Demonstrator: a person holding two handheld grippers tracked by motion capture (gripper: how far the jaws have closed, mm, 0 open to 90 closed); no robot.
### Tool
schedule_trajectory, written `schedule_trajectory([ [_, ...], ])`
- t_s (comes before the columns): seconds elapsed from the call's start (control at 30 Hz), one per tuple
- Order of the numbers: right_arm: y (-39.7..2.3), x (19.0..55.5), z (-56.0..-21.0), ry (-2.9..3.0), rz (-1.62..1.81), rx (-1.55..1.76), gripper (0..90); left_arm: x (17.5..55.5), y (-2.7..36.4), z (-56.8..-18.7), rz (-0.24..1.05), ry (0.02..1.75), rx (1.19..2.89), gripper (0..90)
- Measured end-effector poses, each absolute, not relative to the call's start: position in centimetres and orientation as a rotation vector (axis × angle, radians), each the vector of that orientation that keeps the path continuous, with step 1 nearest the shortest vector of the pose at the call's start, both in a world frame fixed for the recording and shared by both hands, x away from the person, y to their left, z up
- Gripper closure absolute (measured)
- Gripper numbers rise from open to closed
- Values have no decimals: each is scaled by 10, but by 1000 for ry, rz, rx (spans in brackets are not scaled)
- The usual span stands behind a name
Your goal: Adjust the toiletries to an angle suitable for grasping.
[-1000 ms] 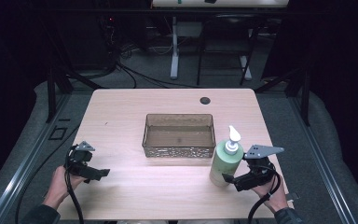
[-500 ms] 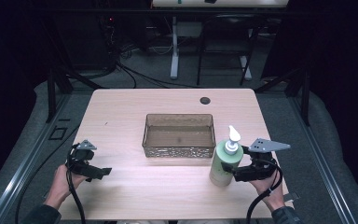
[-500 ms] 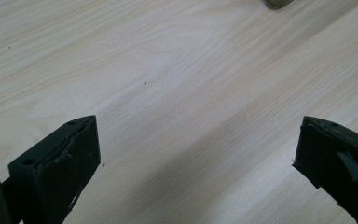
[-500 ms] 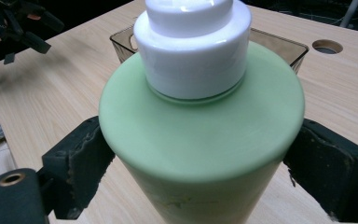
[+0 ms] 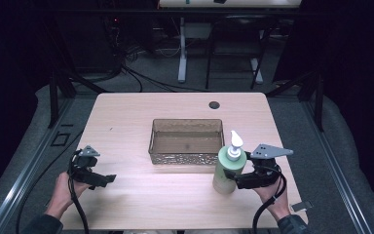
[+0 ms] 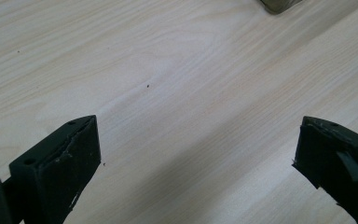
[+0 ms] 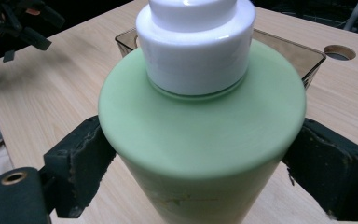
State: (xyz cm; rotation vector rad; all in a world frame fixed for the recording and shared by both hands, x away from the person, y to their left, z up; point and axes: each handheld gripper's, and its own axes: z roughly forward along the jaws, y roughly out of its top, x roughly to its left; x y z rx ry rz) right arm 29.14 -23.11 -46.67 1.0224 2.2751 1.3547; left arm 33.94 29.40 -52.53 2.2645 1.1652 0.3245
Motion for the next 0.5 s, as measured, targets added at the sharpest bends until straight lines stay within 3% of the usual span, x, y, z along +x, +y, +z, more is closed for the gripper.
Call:
schedule_trajectory([
  [0.5,-195,291,-466,2229,1282,1126,109,339,293,-526,323,1159,2290,2],
])
